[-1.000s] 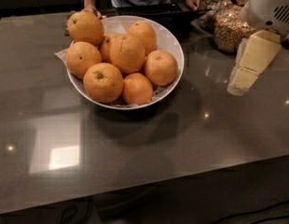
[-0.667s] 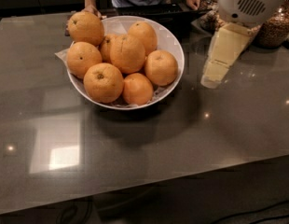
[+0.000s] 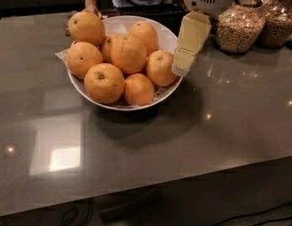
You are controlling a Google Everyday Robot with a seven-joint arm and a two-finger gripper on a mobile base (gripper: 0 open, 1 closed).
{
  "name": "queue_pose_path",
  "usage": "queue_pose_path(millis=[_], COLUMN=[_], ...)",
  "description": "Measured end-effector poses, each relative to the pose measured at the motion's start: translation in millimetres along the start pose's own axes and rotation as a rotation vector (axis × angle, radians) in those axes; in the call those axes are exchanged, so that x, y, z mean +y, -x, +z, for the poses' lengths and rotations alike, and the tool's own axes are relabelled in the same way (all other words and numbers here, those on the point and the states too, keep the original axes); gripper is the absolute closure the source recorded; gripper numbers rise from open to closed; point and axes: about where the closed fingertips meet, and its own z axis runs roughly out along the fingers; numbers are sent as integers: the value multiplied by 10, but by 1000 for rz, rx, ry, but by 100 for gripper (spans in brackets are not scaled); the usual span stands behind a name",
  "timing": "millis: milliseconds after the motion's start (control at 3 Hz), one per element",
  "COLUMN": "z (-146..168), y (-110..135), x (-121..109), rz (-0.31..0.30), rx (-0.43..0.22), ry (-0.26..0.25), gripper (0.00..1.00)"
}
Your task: Pick orange from white bowl
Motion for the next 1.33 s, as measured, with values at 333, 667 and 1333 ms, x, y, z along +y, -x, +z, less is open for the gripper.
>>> queue_pose_path(millis=[333, 667, 1333], z=[38, 109, 195], y=[183, 406, 724], x=[23, 43, 19], rz=[1, -12, -55], rx=[-28, -38, -58], ry=[29, 67, 107], gripper=[0, 0, 12])
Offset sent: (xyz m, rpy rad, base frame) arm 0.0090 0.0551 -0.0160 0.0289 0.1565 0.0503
